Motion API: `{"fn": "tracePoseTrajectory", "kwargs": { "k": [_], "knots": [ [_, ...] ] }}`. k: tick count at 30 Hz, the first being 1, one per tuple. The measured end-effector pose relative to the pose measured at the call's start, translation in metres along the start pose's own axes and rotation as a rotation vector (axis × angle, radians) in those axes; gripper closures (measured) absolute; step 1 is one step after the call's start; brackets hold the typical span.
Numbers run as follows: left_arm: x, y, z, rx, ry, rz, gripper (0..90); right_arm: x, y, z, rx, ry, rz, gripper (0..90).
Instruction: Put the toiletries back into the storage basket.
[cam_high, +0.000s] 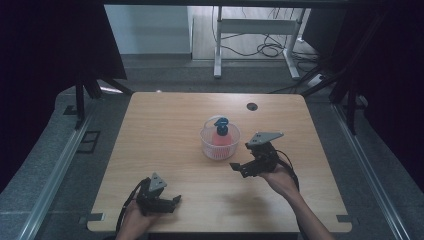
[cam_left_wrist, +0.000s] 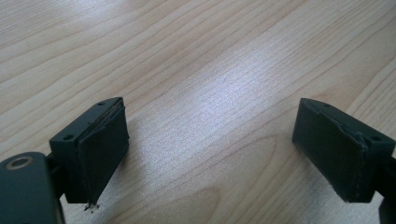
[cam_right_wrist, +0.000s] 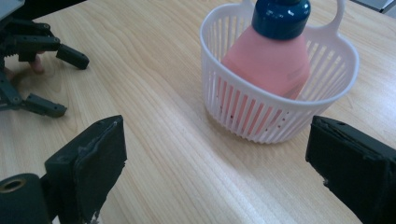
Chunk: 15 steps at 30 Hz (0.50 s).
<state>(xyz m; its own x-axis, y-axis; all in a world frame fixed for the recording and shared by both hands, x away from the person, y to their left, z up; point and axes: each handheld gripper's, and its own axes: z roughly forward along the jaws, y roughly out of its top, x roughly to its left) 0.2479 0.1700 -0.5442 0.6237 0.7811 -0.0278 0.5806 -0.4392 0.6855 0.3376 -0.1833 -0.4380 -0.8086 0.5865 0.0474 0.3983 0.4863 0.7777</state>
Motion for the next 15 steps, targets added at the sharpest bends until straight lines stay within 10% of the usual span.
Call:
{"fn": "tracePoseTrajectory", "kwargs": {
  "k": [15],
  "knots": [
    [0.0, 0.0, 0.0, -0.004, 0.001, -0.005, 10.3, 0.005, -0.021, -0.007, 0.009, -0.005, 0.0, 5.2]
  ]
}}
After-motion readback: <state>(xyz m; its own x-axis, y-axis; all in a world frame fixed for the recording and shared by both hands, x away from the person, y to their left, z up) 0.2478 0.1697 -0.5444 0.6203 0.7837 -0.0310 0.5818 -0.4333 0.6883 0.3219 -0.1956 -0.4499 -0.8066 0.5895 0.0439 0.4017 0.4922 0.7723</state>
